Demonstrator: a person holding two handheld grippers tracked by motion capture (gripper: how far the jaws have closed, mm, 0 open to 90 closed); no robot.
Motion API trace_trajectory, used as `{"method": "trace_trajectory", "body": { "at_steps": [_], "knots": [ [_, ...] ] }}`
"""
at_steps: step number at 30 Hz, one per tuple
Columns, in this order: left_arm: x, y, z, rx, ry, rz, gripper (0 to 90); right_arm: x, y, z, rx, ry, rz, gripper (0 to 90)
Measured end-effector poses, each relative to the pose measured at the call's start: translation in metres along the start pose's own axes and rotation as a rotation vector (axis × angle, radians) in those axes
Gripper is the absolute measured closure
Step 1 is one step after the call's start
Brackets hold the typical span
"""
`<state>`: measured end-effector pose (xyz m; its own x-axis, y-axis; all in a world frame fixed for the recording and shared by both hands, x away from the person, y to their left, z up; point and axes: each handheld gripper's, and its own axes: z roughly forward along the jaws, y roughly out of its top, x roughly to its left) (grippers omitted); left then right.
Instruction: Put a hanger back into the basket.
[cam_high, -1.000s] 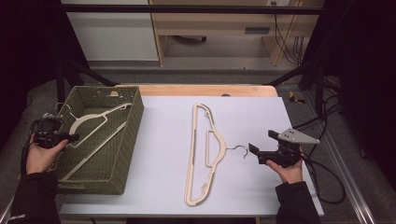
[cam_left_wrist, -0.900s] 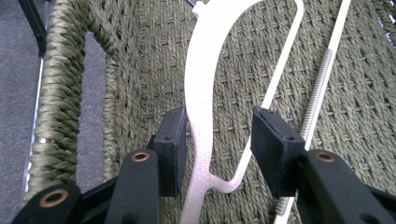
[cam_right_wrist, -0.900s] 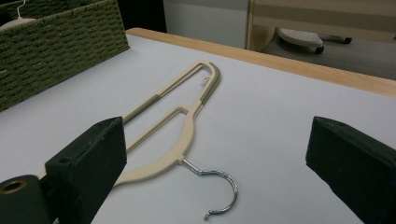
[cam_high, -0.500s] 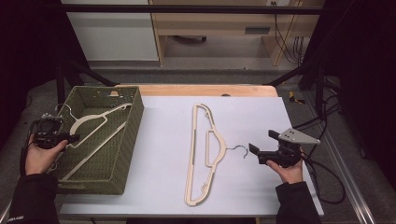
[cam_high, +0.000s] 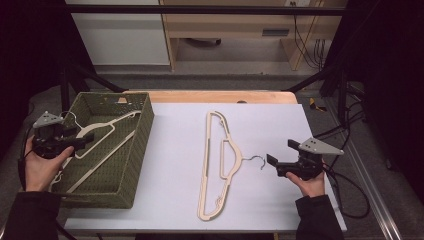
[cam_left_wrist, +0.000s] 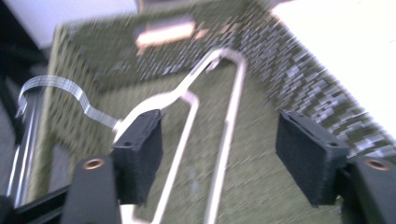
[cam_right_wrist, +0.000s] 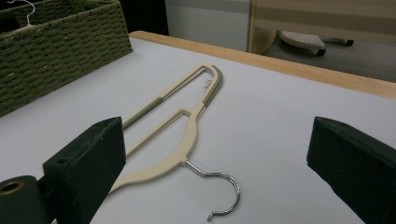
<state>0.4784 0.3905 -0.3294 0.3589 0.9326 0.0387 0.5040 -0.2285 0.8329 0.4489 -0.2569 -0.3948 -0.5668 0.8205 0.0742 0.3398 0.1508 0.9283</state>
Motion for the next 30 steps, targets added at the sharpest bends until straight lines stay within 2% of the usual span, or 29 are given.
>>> {"method": "trace_trajectory", "body": {
  "at_steps": [5, 7, 8, 12, 15, 18, 23, 26, 30],
  "knots": [
    [-0.031, 0.013, -0.013, -0.115, -0.071, 0.024, 23.4, 0.0, -0.001, 0.002, 0.004, 0.008, 0.004, 5.0],
    [-0.05, 0.017, -0.018, -0.159, -0.101, 0.043, 21.2, 0.0, -0.001, 0.003, 0.009, 0.011, 0.008, 5.1],
    [-0.056, 0.018, -0.02, -0.177, -0.111, 0.049, 17.3, -0.001, -0.002, 0.005, 0.014, 0.006, 0.006, 5.7],
    [-0.087, 0.021, -0.022, -0.23, -0.172, 0.059, 14.3, -0.001, -0.003, 0.007, 0.024, 0.005, 0.008, 6.6],
    [-0.108, 0.022, -0.02, -0.246, -0.198, 0.088, 11.9, -0.002, -0.004, 0.01, 0.034, 0.0, 0.012, 7.6],
    [-0.13, 0.022, -0.015, -0.256, -0.243, 0.113, 10.3, -0.002, -0.006, 0.013, 0.044, -0.007, 0.012, 8.1],
    [-0.164, 0.017, -0.007, -0.285, -0.323, 0.125, 9.8, -0.003, -0.008, 0.019, 0.052, -0.018, 0.017, 8.6],
    [-0.184, 0.011, 0.001, -0.293, -0.353, 0.129, 9.8, -0.004, -0.009, 0.023, 0.07, -0.025, 0.017, 9.7],
    [-0.202, 0.002, 0.015, -0.284, -0.385, 0.134, 9.8, -0.007, -0.012, 0.031, 0.087, -0.035, 0.024, 11.8]
  ]
}}
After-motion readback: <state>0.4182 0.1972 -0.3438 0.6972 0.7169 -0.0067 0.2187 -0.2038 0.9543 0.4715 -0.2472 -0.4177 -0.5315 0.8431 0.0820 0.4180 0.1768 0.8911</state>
